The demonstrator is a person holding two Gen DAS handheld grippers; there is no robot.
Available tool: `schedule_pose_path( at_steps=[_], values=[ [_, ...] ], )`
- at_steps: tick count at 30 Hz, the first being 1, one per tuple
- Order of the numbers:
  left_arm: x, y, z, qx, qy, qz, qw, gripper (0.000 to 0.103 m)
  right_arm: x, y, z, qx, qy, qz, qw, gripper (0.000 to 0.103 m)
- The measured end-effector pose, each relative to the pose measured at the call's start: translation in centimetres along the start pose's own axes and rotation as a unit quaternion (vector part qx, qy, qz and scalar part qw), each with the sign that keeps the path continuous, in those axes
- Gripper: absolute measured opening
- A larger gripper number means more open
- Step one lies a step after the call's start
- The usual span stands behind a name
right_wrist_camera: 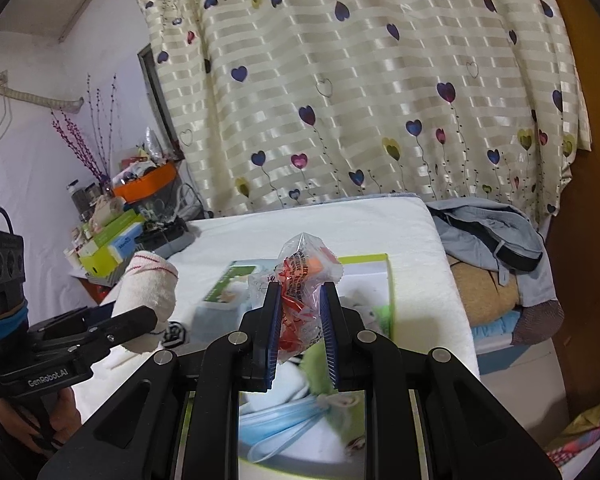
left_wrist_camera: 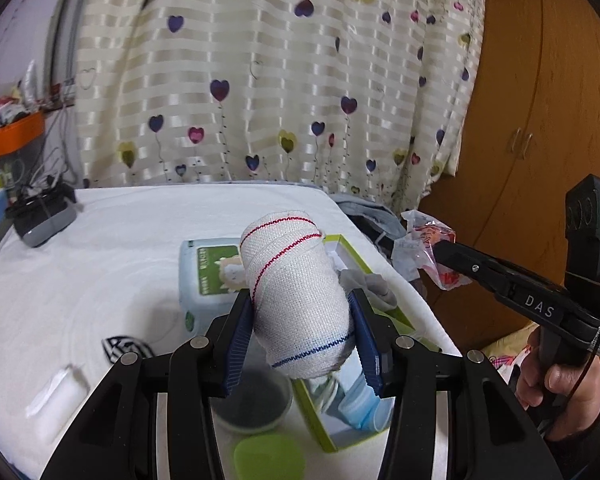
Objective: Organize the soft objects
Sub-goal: 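Carry the bandage roll and candy bag into the white box and release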
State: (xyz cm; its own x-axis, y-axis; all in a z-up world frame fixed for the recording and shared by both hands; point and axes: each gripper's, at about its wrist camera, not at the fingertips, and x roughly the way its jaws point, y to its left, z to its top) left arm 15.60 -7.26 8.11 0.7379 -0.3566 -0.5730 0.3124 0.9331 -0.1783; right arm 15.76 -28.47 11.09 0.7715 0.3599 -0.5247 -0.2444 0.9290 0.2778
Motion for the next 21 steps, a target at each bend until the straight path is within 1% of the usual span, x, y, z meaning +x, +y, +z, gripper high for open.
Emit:
schedule_pose_path(
  at_steps=[4,9,12,21],
  values=[
    [2.1,-0.4,1.0,0.019,0.014,0.000,0.9997,0.047,1.7,-1.3,0.3,0.002,0.010,-0.003,1.000,0.020],
    [5.5,-0.9,1.5,0.034,0.047,-0.002,0.9983,0.047,2.8,-2.6,0.4,0.011,0.016,-0.006,1.000,0.020],
    [7.8,-1.1,1.7,0.033,0.074,-0.005,0.9967,0.047,3.2,-3.2,0.2,0.014,0.020,-0.007,1.000,0.020],
    [11.3,-2.2,3.1,0.046,0.090,0.007,0.9948,0.047,4.1,-4.9,-0.1,0.027,0.027,-0.009,0.999,0.020]
  ],
)
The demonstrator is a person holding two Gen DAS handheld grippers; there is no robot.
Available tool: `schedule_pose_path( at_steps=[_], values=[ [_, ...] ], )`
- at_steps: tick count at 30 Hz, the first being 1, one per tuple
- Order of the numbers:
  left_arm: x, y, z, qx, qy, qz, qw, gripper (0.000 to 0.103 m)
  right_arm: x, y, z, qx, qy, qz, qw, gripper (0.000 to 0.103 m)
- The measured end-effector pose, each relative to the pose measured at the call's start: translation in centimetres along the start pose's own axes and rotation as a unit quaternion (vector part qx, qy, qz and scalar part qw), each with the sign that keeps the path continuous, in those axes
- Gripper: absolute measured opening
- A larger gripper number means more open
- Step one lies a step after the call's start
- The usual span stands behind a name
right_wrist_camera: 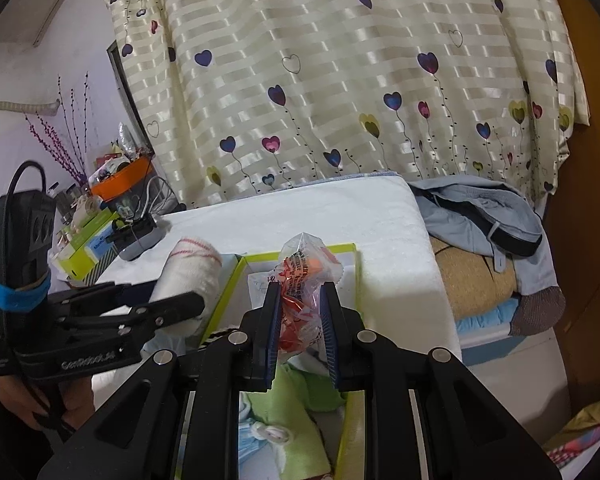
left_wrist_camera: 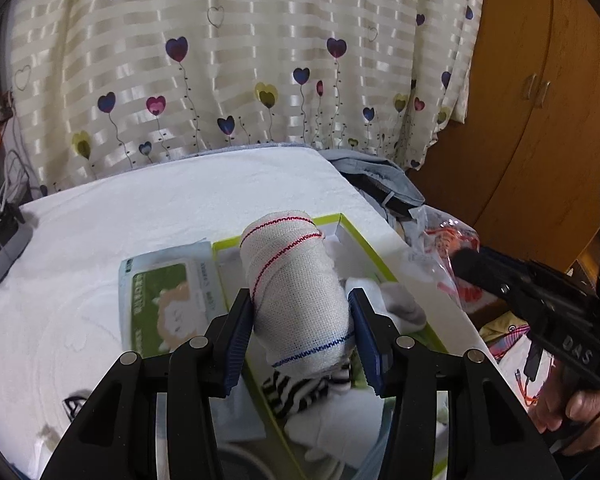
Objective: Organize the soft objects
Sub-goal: 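Carry the bandage roll and candy bag into the white box and release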
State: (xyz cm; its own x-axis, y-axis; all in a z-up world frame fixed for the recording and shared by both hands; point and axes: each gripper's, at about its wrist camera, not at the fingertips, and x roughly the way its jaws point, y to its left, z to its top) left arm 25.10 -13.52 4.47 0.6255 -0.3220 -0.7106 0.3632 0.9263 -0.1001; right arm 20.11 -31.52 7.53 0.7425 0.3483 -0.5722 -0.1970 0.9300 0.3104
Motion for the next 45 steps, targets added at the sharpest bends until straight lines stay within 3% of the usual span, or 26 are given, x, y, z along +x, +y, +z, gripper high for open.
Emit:
schedule_pose_path(
  at_steps=[13,19,27,31,34,45],
  values=[
    [4.9,1.0,1.2,-0.017,0.044,0.029,0.9984,0.048,1.7,-1.1,0.3,0.006,0.011,-0.003,1.000,0.020],
    [2.2,1.5,0.6,-0.025,0.029,0.005,0.9992,0.048,3.2,-0.8,0.8,-0.005,0.022,0.001,1.000,0.020],
    [-2.4,3.1,0.6,-0.048,-0.017,0.003,0.9987,0.048,6.9,0.3,2.5,-0.030,0.055,0.006,0.998,0.021],
    [-4.1,4.0,0.4,-0.057,-0.032,0.005,0.9979,0.048,8.8,0.7,2.2,-0.044,0.079,-0.008,0.996,0.031],
    [-4.8,4.6,0.2,-0.062,-0.038,0.005,0.9974,0.048,8.2,0.8,1.9,-0.041,0.064,-0.002,0.997,0.055],
    [-7.5,4.3,-2.1,-0.073,-0.060,-0.003,0.9956,0.048,2.6,2.6,1.3,-0.032,0.033,-0.010,0.999,0.056]
  ],
)
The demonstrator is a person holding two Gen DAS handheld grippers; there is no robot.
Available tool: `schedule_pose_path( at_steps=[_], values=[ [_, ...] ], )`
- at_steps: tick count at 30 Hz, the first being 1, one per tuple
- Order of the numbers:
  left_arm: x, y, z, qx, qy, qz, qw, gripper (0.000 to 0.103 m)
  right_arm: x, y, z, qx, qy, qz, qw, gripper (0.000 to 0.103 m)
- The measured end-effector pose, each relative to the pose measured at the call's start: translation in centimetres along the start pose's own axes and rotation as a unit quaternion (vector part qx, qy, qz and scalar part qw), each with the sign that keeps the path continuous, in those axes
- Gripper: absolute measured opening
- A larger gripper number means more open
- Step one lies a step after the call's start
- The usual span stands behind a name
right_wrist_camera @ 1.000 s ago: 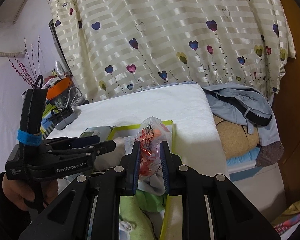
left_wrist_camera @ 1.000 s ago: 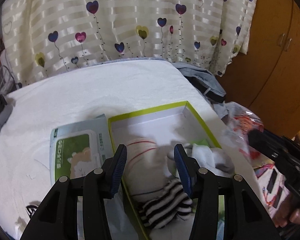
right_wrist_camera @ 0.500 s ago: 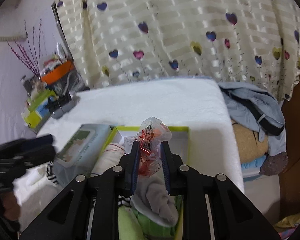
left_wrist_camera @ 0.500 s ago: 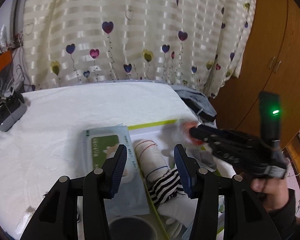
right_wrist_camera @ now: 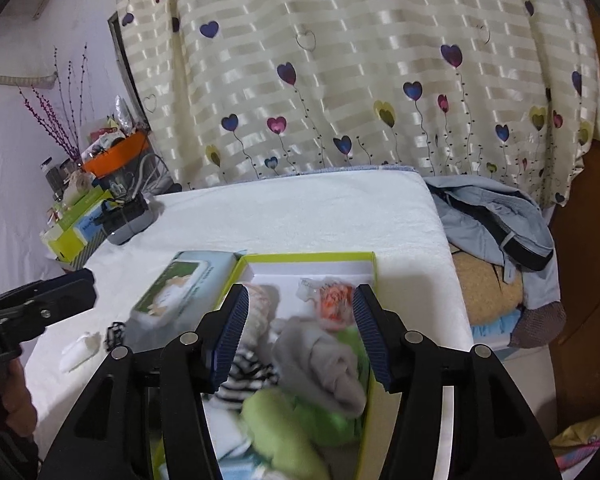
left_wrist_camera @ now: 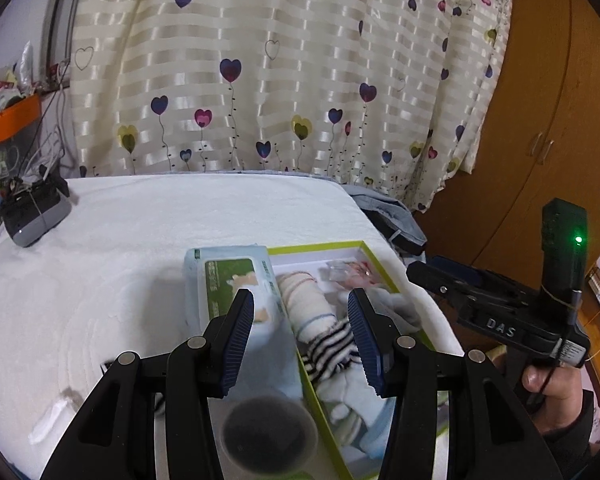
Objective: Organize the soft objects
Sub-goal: 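Carry the bandage roll and candy bag into the white box and release, then move both grippers toward the white towel roll and striped sock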
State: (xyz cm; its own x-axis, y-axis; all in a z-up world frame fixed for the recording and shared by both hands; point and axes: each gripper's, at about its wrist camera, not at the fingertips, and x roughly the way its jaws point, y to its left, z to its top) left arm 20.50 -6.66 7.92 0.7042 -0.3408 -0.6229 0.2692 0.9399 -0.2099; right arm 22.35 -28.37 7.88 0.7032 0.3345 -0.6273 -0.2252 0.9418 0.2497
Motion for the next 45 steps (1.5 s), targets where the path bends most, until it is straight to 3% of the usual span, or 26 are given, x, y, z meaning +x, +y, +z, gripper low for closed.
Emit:
schedule_pose_path(
  at_steps=[20,45],
  values=[
    [-7.1,0.5,-6.6,-0.019,-0.020,0.010,0.9996,0.048,-6.9,7.0,-5.0,-0.026,-0.006,0.030,0.999,0.056],
    [-9.3,5.0,-11.2,-0.075,-0.012,0.016,0.9970,0.048,-6.6,12.5,-7.6,-0.065,0.028,0.070,0.995,0.055]
  ],
)
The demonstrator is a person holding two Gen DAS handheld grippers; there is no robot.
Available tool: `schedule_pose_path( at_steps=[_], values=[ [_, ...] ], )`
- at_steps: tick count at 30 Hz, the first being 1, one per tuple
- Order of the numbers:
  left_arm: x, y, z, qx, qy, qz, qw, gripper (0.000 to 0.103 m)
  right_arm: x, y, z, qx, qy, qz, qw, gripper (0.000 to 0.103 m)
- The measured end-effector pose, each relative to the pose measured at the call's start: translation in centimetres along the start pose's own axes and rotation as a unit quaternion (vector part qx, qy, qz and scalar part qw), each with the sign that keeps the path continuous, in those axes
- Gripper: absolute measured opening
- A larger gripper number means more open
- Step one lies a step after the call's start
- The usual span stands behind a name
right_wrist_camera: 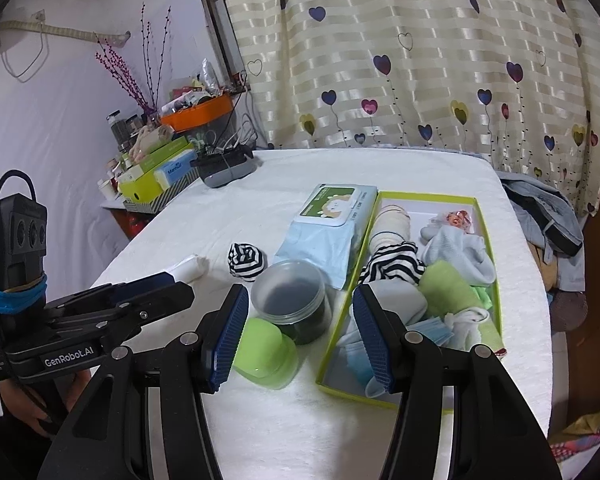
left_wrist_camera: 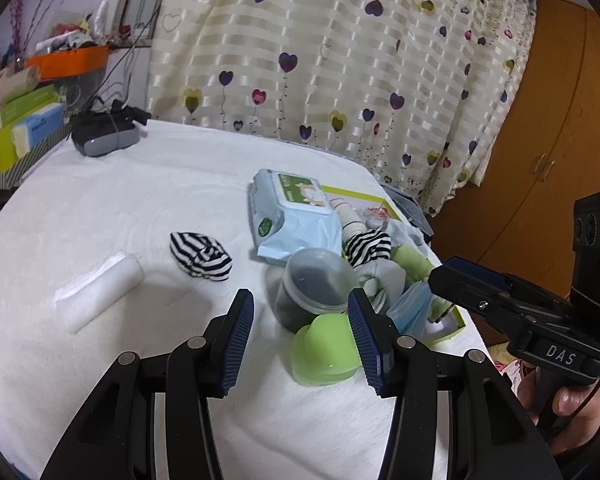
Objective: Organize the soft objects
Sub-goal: 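Move both grippers toward the white towel roll and striped sock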
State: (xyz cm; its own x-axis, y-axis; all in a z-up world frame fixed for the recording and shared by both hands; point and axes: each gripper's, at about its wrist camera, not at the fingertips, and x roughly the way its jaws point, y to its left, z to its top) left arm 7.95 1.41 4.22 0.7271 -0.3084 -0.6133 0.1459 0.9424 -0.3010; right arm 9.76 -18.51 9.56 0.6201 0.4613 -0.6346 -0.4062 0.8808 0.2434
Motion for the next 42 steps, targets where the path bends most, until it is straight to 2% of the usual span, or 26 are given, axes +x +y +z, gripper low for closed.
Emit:
schedule_pose_path(
  at_steps=[10,15,35,42],
  values=[
    [-0.3,2.0,-1.0,-0.024,0.006,-0.002,0.9997,0.048,0.7,1.3,-0.3,-0.011,0.008,0.010,1.000,0.055],
    [-1.2,3.1,-1.3,-0.039,-0.006,-0.007,0.9992,0.048,0.8,2.2,-0.3,-0.018,0.010,0.016,1.000,0.055],
    [-3.0,7.4,-2.4,-0.079,-0.016,0.020,0.9965,0.048,1.5,3.6,-1.1,-0.024,0.019,0.040,0.999,0.055],
    [-3.7,8.8,-2.6,-0.079,-0.028,0.040,0.9956,0.048,2.3,5.3,-1.2,-0.056,0.026,0.057,0.997,0.055]
  ],
)
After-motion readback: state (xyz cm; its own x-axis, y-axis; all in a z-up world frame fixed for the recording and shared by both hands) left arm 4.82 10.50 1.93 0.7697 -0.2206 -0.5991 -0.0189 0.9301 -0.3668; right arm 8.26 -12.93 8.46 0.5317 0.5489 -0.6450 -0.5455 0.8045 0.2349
